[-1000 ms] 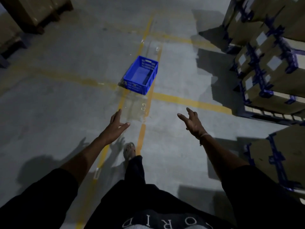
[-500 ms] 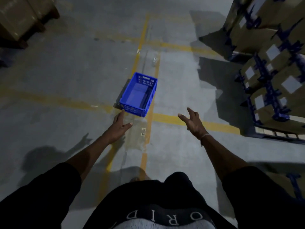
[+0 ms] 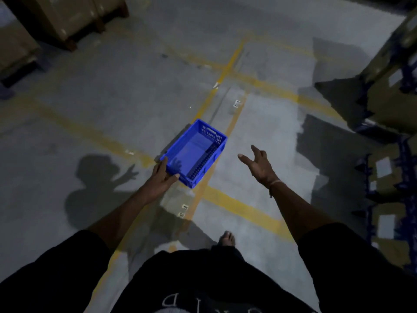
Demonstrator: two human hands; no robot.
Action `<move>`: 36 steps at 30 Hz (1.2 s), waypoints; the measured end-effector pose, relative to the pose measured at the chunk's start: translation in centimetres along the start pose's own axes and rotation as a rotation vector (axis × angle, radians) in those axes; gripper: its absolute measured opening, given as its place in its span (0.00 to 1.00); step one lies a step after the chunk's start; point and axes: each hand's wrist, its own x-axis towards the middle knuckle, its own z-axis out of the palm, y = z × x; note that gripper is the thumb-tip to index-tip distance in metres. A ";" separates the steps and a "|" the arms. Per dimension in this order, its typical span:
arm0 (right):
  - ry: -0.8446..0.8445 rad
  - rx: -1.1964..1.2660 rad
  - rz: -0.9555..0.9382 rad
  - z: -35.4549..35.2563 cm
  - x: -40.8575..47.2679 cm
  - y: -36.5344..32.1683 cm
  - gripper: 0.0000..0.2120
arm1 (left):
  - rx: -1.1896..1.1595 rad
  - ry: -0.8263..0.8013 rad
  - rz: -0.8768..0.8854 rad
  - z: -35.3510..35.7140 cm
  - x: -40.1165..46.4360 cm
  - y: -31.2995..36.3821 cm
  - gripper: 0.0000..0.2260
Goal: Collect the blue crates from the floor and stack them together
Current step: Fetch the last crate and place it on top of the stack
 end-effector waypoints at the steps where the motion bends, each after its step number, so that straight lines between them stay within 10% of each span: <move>1: -0.020 -0.021 -0.017 -1.0 1.8 -0.5 0.49 | -0.010 0.016 -0.006 0.7 1.1 1.0 0.51; 14: -0.263 -0.225 -0.140 -2.0 26.1 -5.5 0.42 | -0.041 0.178 -0.181 3.8 15.7 3.9 0.40; 29: -0.437 -0.386 -0.125 12.3 53.0 2.2 0.47 | -0.275 0.208 -0.352 10.0 38.0 -20.6 0.46; 36: -0.469 -0.528 -0.157 20.4 65.9 10.0 0.46 | 0.006 0.350 -0.581 13.6 46.5 -22.7 0.40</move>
